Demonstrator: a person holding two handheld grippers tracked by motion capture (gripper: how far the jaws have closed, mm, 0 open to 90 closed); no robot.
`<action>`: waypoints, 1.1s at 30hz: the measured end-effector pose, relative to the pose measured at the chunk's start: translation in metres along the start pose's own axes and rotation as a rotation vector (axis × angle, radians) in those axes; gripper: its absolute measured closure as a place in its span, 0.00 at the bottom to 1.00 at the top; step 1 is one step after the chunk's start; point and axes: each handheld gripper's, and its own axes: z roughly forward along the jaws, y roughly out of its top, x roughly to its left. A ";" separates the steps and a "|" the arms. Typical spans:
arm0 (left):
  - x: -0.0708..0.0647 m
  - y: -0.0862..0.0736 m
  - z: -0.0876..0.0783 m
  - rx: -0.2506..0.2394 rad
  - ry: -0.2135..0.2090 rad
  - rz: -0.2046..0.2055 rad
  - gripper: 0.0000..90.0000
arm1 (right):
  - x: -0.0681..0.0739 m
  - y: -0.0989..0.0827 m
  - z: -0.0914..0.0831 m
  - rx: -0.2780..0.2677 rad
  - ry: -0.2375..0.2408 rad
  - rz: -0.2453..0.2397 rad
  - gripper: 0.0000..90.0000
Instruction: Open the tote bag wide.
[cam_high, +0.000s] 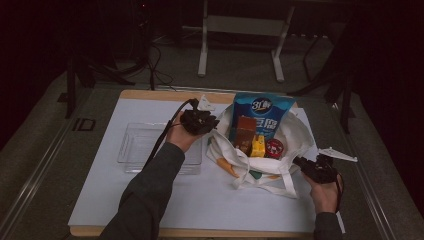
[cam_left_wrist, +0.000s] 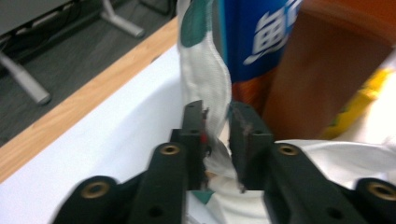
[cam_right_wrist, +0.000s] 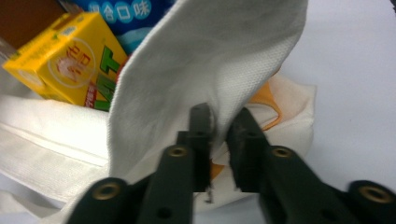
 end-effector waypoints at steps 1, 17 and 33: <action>0.000 -0.001 0.004 0.009 0.001 -0.001 0.87 | 0.000 -0.001 0.004 0.010 -0.007 -0.011 0.96; -0.006 -0.022 0.055 0.188 0.037 0.012 0.88 | -0.005 -0.016 0.040 0.115 -0.056 -0.001 0.97; -0.011 -0.023 0.056 0.214 0.034 0.031 0.80 | 0.003 -0.006 -0.006 0.026 -0.089 -0.045 0.69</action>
